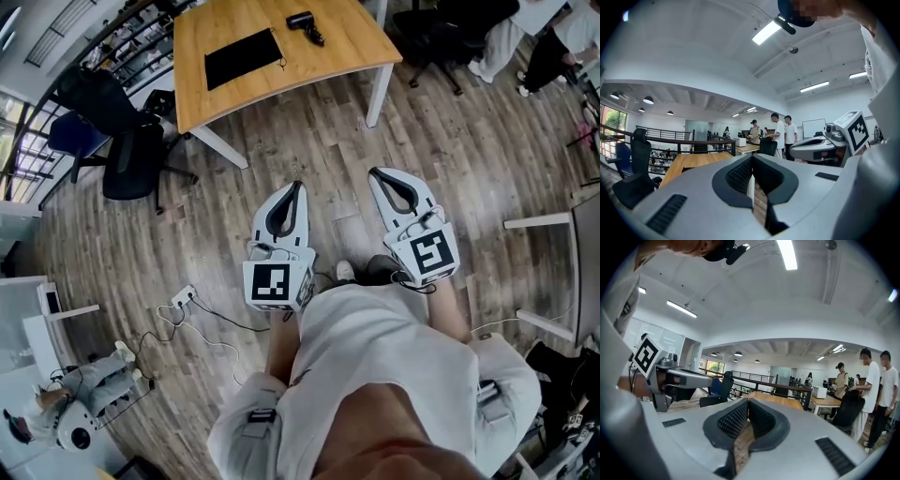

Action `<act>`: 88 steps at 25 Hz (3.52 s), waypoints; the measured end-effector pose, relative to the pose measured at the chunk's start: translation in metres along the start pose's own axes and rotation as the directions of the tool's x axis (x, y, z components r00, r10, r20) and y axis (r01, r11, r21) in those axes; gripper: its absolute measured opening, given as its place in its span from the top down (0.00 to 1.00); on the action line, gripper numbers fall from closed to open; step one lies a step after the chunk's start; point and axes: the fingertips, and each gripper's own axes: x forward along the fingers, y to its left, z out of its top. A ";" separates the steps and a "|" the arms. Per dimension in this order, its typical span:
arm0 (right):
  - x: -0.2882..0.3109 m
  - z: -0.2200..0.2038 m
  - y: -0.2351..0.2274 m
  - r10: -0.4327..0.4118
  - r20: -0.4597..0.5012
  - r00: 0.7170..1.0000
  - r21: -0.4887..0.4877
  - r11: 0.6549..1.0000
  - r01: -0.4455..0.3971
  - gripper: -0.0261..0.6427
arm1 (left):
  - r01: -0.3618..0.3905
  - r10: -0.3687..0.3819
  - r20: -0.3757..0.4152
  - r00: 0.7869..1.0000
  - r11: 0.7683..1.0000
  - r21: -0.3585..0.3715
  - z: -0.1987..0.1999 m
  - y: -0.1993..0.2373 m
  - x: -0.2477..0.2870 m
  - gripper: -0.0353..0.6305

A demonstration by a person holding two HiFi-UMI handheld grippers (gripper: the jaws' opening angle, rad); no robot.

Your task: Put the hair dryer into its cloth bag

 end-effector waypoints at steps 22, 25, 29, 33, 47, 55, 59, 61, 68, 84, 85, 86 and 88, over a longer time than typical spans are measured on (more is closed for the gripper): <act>0.109 0.000 -0.104 0.024 -0.032 0.999 -0.061 0.998 -0.026 0.93 | 0.001 -0.001 0.007 1.000 0.999 -0.032 0.006 0.049 0.147 0.92; 0.117 0.006 -0.124 0.031 -0.034 0.999 -0.069 0.997 -0.033 0.93 | 0.002 -0.002 0.012 1.000 0.999 -0.033 0.014 0.047 0.171 0.92; 0.126 0.012 -0.146 0.044 -0.027 0.999 -0.062 0.997 -0.046 0.93 | -0.003 0.004 0.019 1.000 1.000 -0.029 0.026 0.043 0.190 0.92; 0.136 0.014 -0.157 0.064 -0.010 0.998 -0.057 0.996 -0.065 0.93 | -0.020 0.020 0.003 1.000 1.000 -0.024 0.027 0.044 0.201 0.92; 0.200 0.013 -0.175 0.087 0.009 0.996 -0.025 0.996 -0.087 0.93 | -0.042 0.042 -0.028 0.999 0.999 -0.001 0.024 0.089 0.240 0.92; 0.258 0.016 -0.182 0.063 -0.004 0.998 -0.022 0.998 -0.063 0.93 | -0.015 0.015 -0.031 0.999 1.000 0.004 0.026 0.137 0.274 0.92; 0.285 0.017 -0.187 0.061 -0.009 0.998 -0.022 0.998 -0.062 0.93 | -0.011 0.010 -0.041 0.999 1.000 -0.004 0.024 0.160 0.292 0.92; 0.297 0.017 -0.190 0.057 -0.016 0.998 -0.020 0.998 -0.058 0.93 | -0.004 0.004 -0.042 0.999 1.000 -0.005 0.024 0.170 0.301 0.92; 0.331 0.022 -0.201 0.032 -0.028 0.999 -0.016 0.999 -0.032 0.93 | 0.021 -0.021 -0.043 0.999 1.000 -0.006 0.028 0.198 0.326 0.92; 0.386 0.020 -0.203 -0.036 -0.072 0.997 -0.026 0.999 0.034 0.93 | 0.084 -0.084 -0.039 0.996 0.996 -0.025 0.022 0.254 0.363 0.92; 0.388 0.019 -0.204 -0.039 -0.076 0.996 -0.027 0.999 0.037 0.93 | 0.087 -0.087 -0.038 0.995 0.996 -0.025 0.022 0.256 0.365 0.92; 0.390 0.019 -0.205 -0.044 -0.080 0.996 -0.027 0.999 0.042 0.93 | 0.090 -0.091 -0.037 0.995 0.996 -0.026 0.023 0.258 0.367 0.92; 0.395 0.019 -0.209 -0.055 -0.085 0.995 -0.024 0.998 0.053 0.93 | 0.101 -0.102 -0.038 0.994 0.995 -0.028 0.023 0.262 0.373 0.92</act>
